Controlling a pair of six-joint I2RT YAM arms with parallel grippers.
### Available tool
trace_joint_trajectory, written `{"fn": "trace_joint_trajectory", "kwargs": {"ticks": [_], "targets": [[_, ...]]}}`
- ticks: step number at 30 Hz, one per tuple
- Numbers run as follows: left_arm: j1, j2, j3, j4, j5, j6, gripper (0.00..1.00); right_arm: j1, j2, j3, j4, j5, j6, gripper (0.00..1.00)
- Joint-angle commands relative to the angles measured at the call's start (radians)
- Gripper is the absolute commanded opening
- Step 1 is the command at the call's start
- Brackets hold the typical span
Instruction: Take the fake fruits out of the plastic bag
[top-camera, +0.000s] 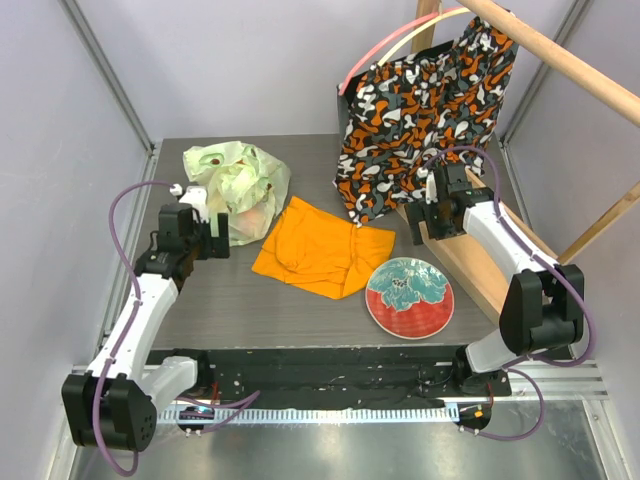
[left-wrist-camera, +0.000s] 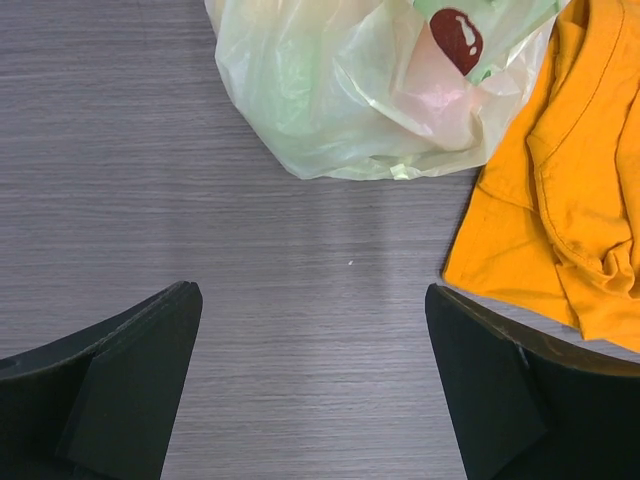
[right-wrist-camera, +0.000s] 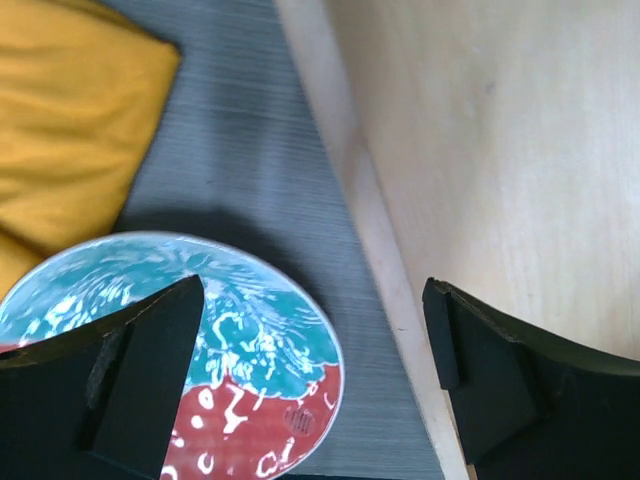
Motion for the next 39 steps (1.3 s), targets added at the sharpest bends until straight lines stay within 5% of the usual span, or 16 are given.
{"fn": "trace_joint_trajectory", "kwargs": {"ticks": [1, 4, 11, 19, 24, 30, 39], "targets": [[0.002, 0.02, 0.136, -0.052, 0.019, 0.025, 1.0, 0.006, 0.002, 0.077, -0.1, -0.338, -0.196, 1.0], [0.0, 0.043, 0.205, -0.081, 0.011, 0.017, 1.0, 0.004, 0.018, 0.094, -0.203, -0.504, -0.268, 1.0], [0.078, 0.274, 0.435, -0.18, 0.143, -0.001, 1.0, 0.015, 0.048, 0.12, -0.231, -0.618, -0.294, 1.0], [0.282, 0.485, 0.451, -0.062, 0.247, -0.352, 0.83, 0.018, 0.007, 0.16, -0.218, -0.604, -0.288, 1.0], [0.276, 0.485, 0.461, 0.015, 0.564, -0.227, 0.82, 0.023, -0.039, 0.139, -0.237, -0.617, -0.307, 1.0], [0.261, 0.45, 0.442, -0.15, 0.577, -0.058, 0.82, 0.153, 0.008, 0.184, -0.254, -0.553, -0.418, 0.95], [0.258, 0.23, 0.386, 0.004, 0.662, -0.081, 0.88, 0.412, 0.215, 0.371, -0.215, -0.388, -0.517, 0.82]]}}
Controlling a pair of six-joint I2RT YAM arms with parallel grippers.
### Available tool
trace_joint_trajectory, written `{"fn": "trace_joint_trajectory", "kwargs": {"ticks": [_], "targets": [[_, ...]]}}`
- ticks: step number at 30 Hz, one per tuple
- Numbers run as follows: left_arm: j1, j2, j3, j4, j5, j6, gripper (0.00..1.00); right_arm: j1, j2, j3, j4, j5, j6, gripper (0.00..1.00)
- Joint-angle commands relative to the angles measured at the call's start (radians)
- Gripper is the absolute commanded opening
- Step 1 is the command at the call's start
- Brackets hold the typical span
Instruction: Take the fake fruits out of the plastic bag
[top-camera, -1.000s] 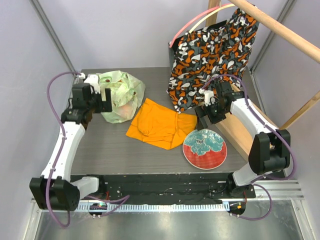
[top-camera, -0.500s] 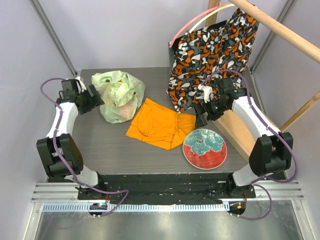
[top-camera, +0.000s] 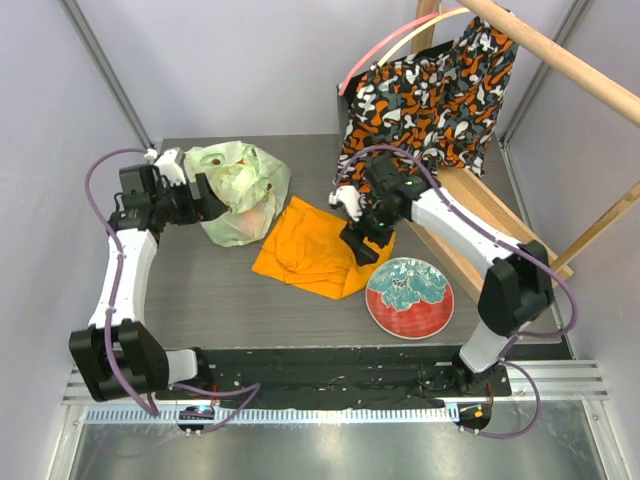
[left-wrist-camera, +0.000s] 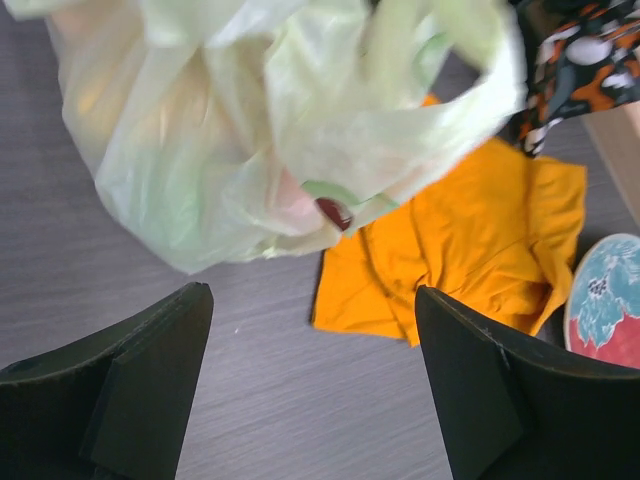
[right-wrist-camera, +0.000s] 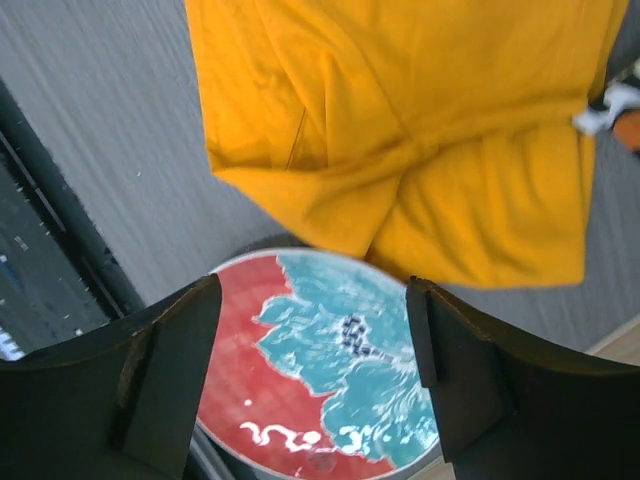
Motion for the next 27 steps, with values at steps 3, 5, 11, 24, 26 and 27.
{"fn": "trace_joint_trajectory", "kwargs": {"ticks": [3, 5, 11, 24, 26, 27], "targets": [[0.001, -0.07, 0.101, 0.077, 0.067, -0.058, 0.86, 0.117, 0.222, 0.187, 0.077, 0.179, -0.045, 0.61], [0.001, -0.08, 0.113, 0.042, 0.056, -0.061, 0.86, 0.128, 0.338, 0.244, 0.093, 0.242, -0.038, 0.38], [0.001, -0.197, 0.05, 0.043, -0.005, -0.052, 0.86, 0.131, 0.56, 0.442, 0.11, 0.355, -0.072, 0.12], [0.003, -0.258, 0.032, -0.058, -0.041, -0.05, 0.86, 0.009, 1.066, 1.12, 0.515, 0.765, -0.196, 0.01], [0.001, -0.237, 0.041, -0.057, -0.035, -0.047, 0.86, 0.003, 1.02, 1.048, 0.586, 0.736, -0.181, 0.01], [0.001, -0.231, 0.043, -0.054, -0.036, -0.046, 0.86, 0.004, 0.99, 1.01, 0.638, 0.725, -0.173, 0.01]]}}
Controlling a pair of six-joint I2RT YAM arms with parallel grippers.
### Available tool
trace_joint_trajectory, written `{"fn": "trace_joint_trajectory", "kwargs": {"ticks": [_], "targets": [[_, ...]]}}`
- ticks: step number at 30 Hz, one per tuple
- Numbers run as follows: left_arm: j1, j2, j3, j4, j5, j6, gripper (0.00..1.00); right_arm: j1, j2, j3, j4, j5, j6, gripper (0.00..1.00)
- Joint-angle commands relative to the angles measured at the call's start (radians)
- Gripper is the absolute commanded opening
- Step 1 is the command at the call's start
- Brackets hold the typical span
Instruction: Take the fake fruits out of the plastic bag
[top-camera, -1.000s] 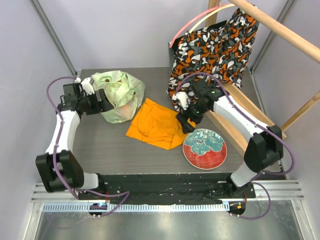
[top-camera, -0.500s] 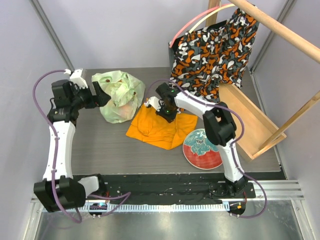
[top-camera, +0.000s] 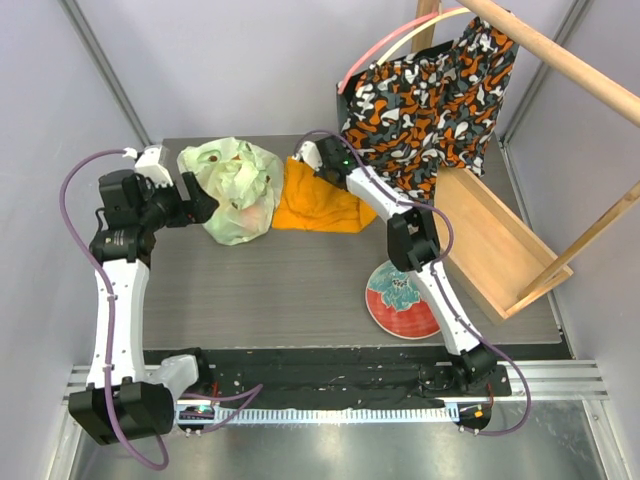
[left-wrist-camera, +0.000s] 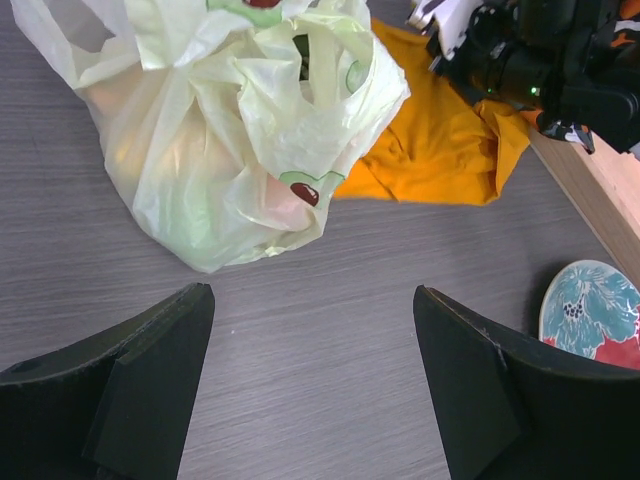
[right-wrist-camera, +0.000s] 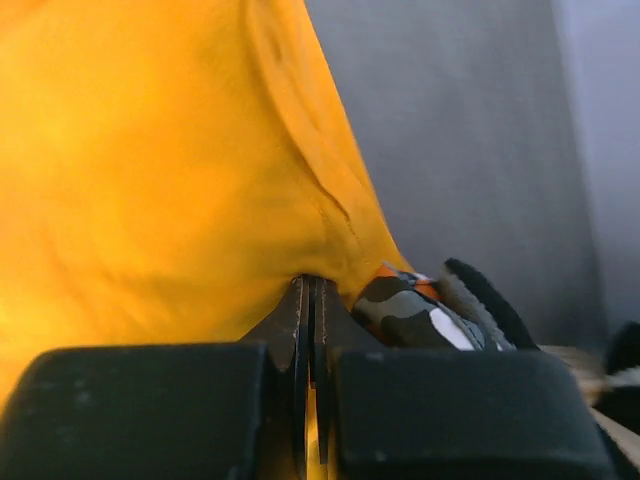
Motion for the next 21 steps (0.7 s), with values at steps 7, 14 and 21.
{"fn": "trace_joint_trajectory", "kwargs": {"ticks": [7, 14, 21], "targets": [[0.001, 0.064, 0.016, 0.043, 0.029, -0.014, 0.87, -0.02, -0.334, -0.243, 0.166, -0.049, 0.109, 0.14], [-0.007, 0.073, 0.017, 0.06, 0.053, -0.032, 0.87, -0.027, -0.621, -0.525, 0.077, -0.149, 0.2, 0.42], [-0.011, 0.036, 0.002, 0.058, 0.109, -0.041, 0.88, -0.073, -0.966, -1.069, -0.081, -0.373, 0.14, 0.66]]}}
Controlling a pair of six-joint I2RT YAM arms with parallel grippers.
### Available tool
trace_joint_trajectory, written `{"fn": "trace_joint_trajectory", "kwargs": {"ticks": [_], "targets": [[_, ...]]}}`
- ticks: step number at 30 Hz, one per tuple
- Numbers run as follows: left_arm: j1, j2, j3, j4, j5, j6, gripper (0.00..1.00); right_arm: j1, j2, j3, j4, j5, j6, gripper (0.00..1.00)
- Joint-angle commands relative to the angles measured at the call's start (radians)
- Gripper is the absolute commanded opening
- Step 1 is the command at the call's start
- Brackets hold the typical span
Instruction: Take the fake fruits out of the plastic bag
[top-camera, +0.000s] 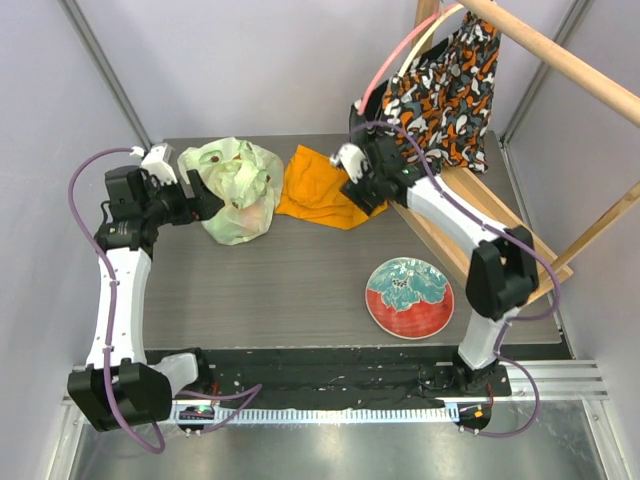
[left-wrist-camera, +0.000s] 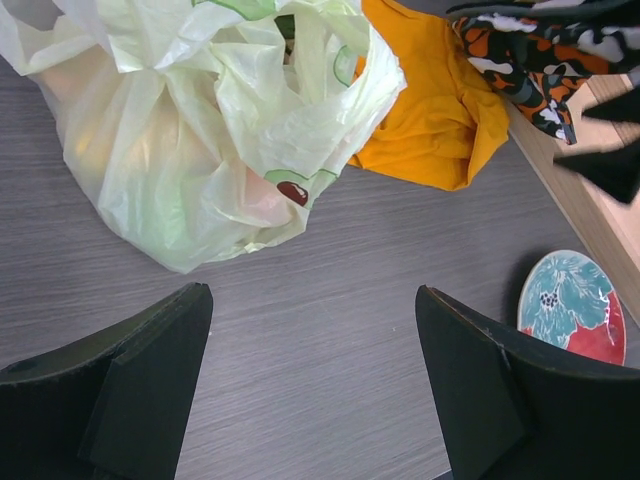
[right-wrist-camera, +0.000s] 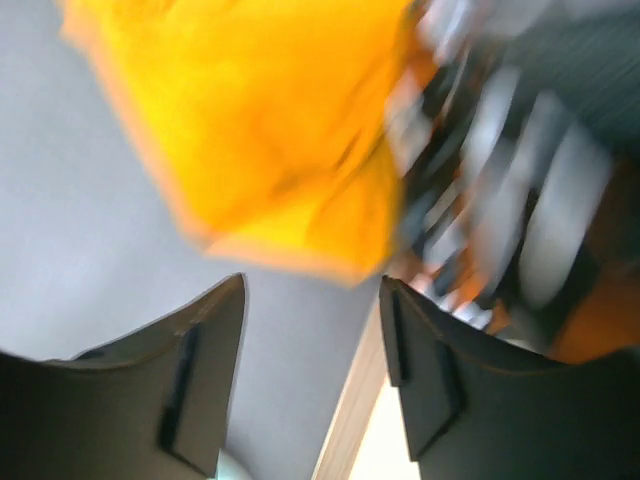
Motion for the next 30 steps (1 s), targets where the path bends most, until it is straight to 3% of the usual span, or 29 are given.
{"fn": "trace_joint_trajectory", "kwargs": {"ticks": [1, 7, 12, 16, 20, 24, 30], "targets": [[-0.009, -0.052, -0.013, 0.039, 0.078, -0.016, 0.88, -0.03, -0.178, -0.325, -0.163, -0.156, -0.072, 0.68], [-0.012, -0.079, -0.07, 0.037, 0.104, 0.01, 0.89, -0.033, -0.309, -0.544, -0.237, -0.167, -0.176, 0.72], [-0.018, -0.074, -0.099, 0.028, 0.145, 0.048, 0.88, -0.045, -0.294, -0.575, -0.231, -0.134, -0.231, 0.73], [-0.069, -0.033, -0.093, -0.044, 0.259, 0.068, 0.84, -0.054, -0.235, -0.556, -0.237, -0.13, -0.277, 0.73], [-0.141, -0.054, -0.111, -0.067, 0.212, 0.122, 0.84, -0.073, -0.116, -0.5, -0.324, -0.163, -0.343, 0.63], [-0.142, -0.056, -0.098, -0.104, 0.201, 0.13, 0.84, -0.111, -0.065, -0.414, -0.389, -0.269, -0.411, 0.61], [-0.142, -0.065, -0.113, -0.126, 0.202, 0.139, 0.84, -0.111, -0.007, -0.316, -0.459, -0.303, -0.466, 0.6]]}}
